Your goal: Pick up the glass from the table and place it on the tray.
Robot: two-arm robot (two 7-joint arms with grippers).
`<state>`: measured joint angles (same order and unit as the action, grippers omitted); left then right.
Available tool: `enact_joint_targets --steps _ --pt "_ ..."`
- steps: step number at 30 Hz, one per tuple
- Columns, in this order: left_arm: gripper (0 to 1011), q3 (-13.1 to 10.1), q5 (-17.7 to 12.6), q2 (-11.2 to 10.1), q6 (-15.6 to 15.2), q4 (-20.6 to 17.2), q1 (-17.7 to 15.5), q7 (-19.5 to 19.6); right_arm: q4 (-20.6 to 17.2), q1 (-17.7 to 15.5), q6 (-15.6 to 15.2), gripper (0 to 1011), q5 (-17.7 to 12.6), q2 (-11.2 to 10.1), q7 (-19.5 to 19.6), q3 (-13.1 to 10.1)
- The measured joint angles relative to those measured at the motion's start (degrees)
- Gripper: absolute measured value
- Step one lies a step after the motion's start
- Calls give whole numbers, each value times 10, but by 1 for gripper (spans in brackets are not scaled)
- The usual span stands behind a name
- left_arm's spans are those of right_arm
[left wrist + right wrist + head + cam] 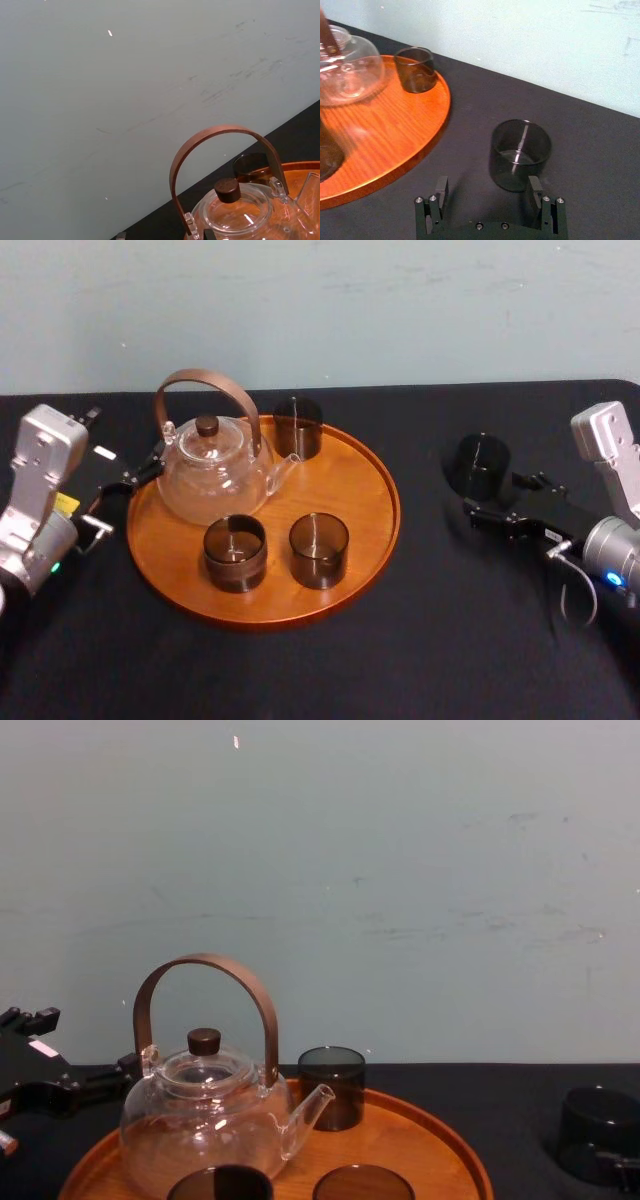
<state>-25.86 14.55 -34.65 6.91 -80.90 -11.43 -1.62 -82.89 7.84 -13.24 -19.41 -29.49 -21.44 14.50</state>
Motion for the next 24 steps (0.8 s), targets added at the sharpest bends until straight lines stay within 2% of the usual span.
enact_joint_targets --steps 8,24 --pt "1002 0 0 0 0 0 0 0 29 19 -2 1002 1 5 3 -5" --pt "1001 0 0 0 0 0 0 0 75 64 -12 1002 18 20 6 -1"
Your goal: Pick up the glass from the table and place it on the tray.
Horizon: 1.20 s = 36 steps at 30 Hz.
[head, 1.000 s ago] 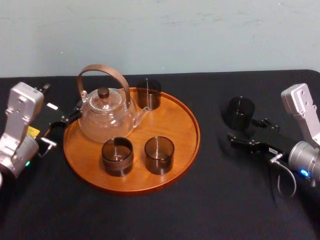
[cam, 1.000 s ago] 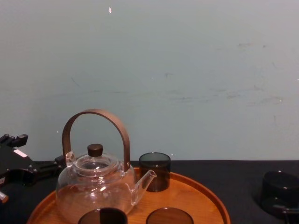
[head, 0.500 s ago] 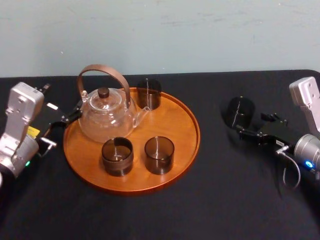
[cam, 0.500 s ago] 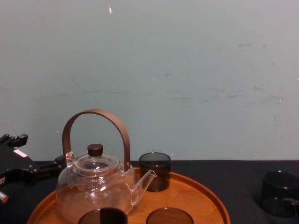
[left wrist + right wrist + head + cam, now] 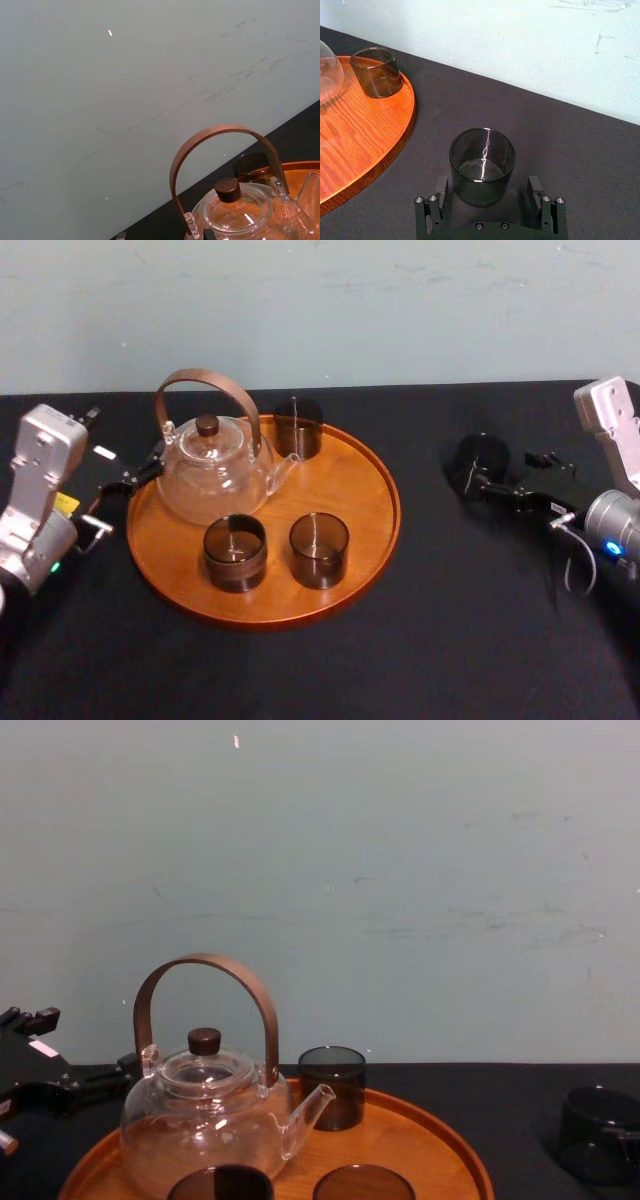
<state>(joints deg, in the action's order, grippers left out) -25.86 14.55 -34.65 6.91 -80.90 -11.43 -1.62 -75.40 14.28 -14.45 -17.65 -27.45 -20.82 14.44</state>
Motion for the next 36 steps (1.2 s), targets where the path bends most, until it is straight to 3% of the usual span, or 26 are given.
enact_joint_targets --steps 20,36 --pt "1001 0 0 0 0 0 0 0 45 45 -2 1002 25 25 -11 23" --pt "1001 0 0 0 0 0 0 0 63 58 1 1002 37 36 -13 28"
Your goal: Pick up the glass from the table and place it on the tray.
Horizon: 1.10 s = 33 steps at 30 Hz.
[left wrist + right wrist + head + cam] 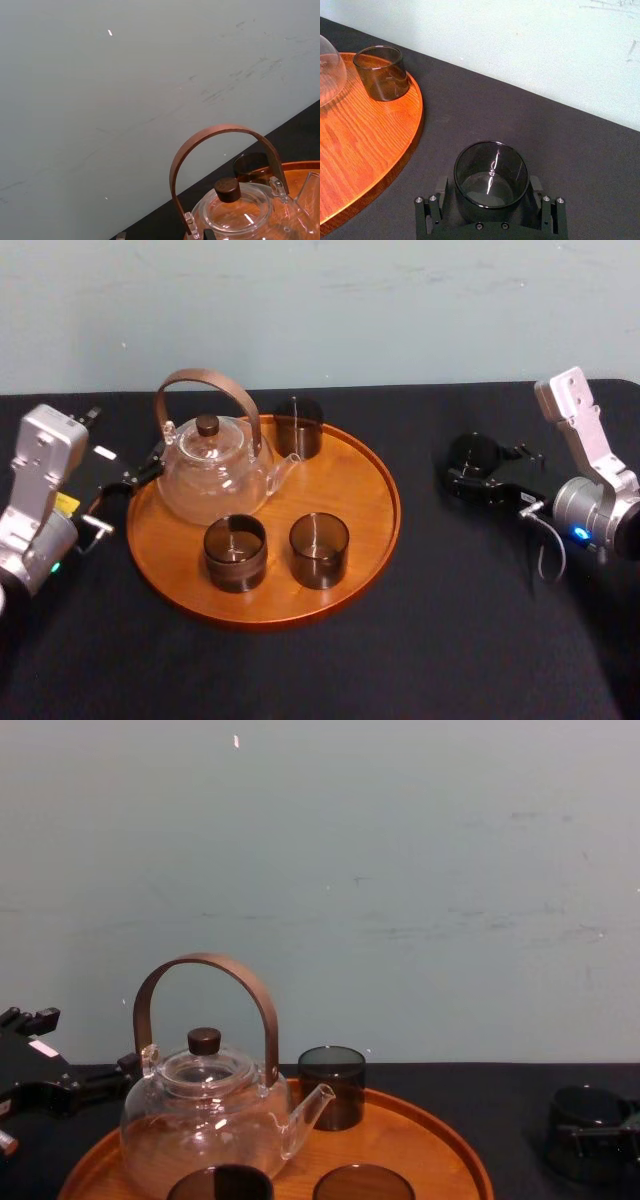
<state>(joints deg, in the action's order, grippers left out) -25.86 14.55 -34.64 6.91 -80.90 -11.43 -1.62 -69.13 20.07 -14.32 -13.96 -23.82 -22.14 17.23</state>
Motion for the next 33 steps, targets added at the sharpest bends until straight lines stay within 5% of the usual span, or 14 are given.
enact_joint_targets --steps 33 --pt "1001 0 0 0 0 0 0 0 5 8 4 1002 11 10 3 -5"
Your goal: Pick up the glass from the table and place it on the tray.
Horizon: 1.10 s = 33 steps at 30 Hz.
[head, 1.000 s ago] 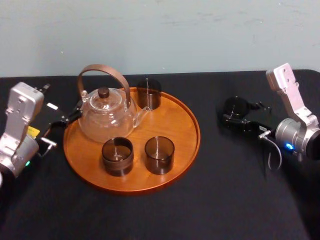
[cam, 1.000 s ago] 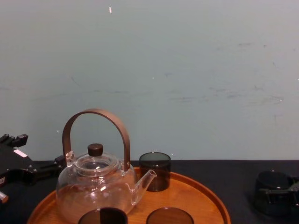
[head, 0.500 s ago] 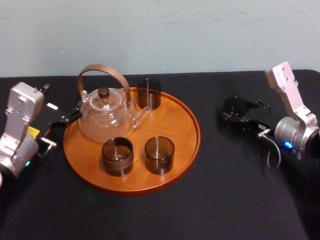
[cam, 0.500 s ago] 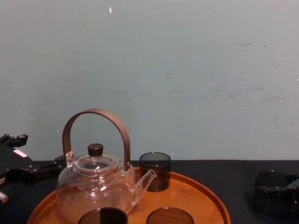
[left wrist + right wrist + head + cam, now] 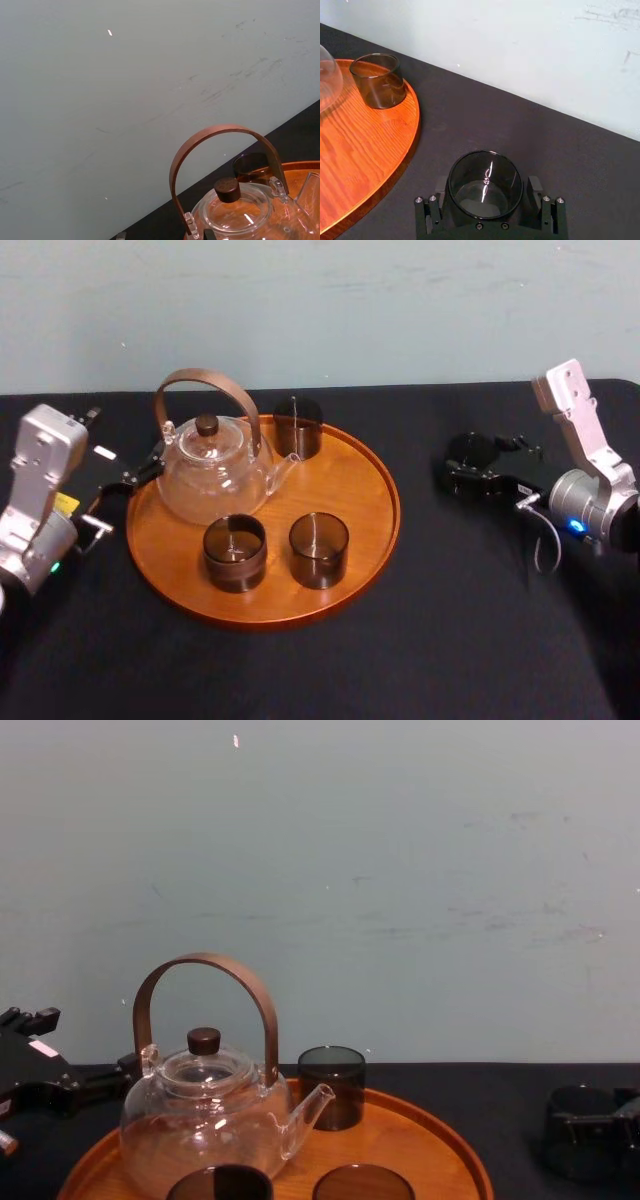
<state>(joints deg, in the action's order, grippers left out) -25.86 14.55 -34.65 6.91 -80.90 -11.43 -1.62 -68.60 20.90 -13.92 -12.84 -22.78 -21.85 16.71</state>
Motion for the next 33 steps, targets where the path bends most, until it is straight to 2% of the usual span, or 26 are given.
enact_joint_targets --steps 11,17,33 --pt "1001 0 0 0 0 0 0 0 0 1 -1 997 3 1 2 0" --pt "1001 0 0 0 0 0 0 0 0 1 -1 902 2 1 2 0" --pt "1002 0 0 0 0 0 0 0 0 0 -1 900 1 0 2 0"
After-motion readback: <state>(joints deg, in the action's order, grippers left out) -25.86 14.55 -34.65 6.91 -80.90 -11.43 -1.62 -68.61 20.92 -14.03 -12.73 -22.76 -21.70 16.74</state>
